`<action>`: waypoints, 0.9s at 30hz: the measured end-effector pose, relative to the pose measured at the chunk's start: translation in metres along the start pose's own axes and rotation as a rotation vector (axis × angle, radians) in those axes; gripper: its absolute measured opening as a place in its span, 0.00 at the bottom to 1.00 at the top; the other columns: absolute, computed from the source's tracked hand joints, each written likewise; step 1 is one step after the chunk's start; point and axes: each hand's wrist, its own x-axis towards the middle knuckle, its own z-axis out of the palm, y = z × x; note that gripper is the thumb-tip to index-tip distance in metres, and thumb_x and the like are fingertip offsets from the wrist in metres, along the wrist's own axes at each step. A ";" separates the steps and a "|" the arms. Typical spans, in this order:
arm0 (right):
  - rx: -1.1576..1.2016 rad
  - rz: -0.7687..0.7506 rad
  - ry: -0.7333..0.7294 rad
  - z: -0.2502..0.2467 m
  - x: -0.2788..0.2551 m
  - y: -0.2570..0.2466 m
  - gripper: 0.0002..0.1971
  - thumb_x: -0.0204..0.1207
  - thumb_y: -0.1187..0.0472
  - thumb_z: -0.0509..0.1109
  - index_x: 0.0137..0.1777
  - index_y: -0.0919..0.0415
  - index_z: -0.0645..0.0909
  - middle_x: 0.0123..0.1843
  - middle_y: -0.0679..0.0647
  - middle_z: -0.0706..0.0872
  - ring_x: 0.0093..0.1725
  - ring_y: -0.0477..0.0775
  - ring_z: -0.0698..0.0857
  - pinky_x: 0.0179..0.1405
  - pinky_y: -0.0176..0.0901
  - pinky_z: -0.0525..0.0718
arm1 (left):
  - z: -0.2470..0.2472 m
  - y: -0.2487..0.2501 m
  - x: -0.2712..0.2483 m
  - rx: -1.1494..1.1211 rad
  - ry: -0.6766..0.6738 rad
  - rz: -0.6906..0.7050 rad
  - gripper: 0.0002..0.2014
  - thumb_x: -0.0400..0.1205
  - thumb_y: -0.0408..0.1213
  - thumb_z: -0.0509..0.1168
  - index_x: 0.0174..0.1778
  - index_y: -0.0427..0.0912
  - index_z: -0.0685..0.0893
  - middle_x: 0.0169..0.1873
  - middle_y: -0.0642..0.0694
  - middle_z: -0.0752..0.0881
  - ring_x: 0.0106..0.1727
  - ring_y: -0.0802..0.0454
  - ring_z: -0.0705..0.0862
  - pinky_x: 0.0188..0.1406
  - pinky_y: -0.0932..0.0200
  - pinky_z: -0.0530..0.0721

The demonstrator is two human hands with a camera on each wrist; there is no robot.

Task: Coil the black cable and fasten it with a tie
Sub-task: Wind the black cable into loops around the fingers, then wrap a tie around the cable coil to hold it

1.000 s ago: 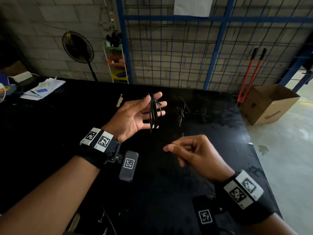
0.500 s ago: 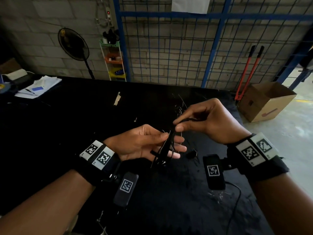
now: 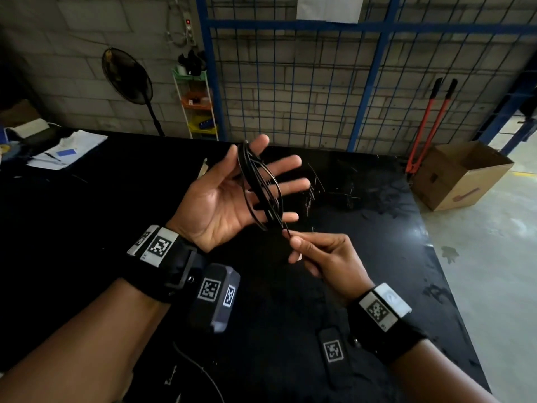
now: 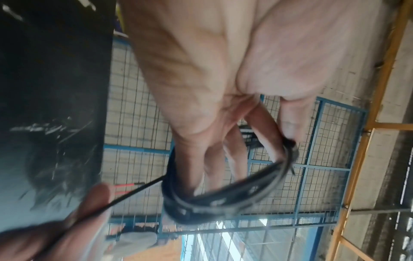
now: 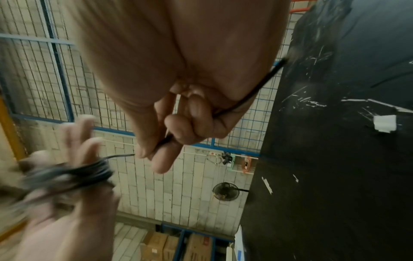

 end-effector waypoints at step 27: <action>-0.685 -0.438 -0.029 -0.005 0.001 -0.054 0.06 0.72 0.60 0.86 0.44 0.56 0.92 0.42 0.48 0.88 0.36 0.50 0.88 0.38 0.45 0.90 | -0.013 -0.053 -0.017 0.689 0.173 -0.341 0.22 0.90 0.48 0.61 0.63 0.33 0.89 0.60 0.30 0.93 0.71 0.31 0.88 0.71 0.19 0.79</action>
